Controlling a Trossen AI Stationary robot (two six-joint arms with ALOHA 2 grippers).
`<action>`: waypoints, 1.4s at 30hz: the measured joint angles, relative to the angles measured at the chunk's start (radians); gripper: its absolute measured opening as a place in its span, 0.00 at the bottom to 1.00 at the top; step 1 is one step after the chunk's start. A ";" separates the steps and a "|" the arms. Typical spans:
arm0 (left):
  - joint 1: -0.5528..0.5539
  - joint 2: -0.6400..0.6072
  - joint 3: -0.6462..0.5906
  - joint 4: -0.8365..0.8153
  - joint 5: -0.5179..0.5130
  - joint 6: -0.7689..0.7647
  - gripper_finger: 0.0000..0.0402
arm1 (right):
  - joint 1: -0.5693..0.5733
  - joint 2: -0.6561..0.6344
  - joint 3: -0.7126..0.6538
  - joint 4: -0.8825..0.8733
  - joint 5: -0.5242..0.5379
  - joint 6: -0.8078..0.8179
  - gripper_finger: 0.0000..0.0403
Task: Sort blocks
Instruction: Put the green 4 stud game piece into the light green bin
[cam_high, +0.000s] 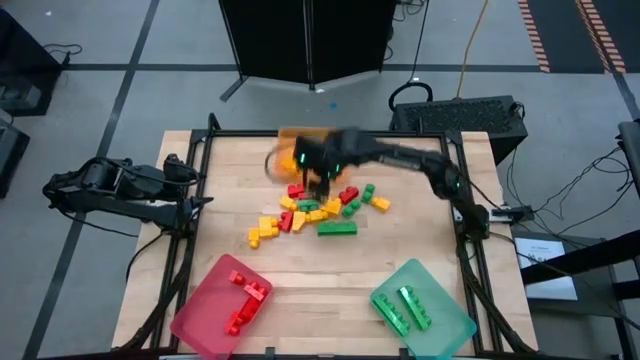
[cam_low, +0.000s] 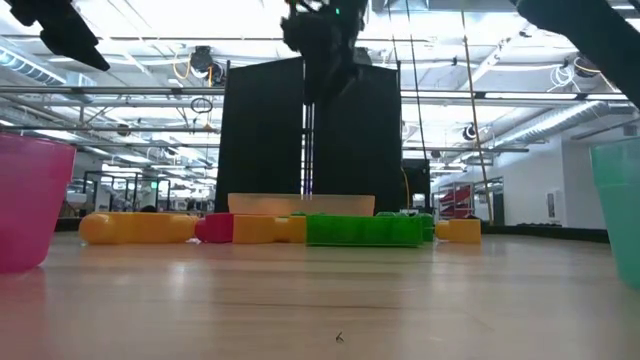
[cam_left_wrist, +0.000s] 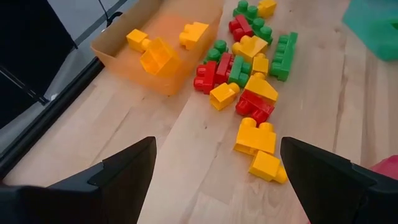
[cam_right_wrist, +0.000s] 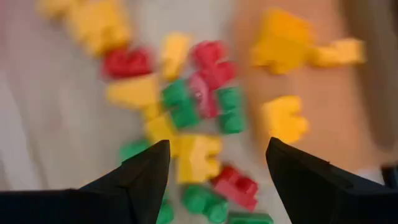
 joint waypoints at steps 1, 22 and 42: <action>0.000 0.000 0.000 0.000 0.000 0.000 0.86 | 0.029 0.009 0.000 -0.004 0.001 -0.031 0.64; 0.000 0.000 0.000 0.000 0.042 -0.028 0.86 | 0.095 0.102 -0.208 0.019 -0.127 -0.073 0.65; 0.000 0.000 0.000 0.000 0.050 -0.079 0.86 | 0.144 -0.255 -0.885 0.649 -0.052 0.028 0.65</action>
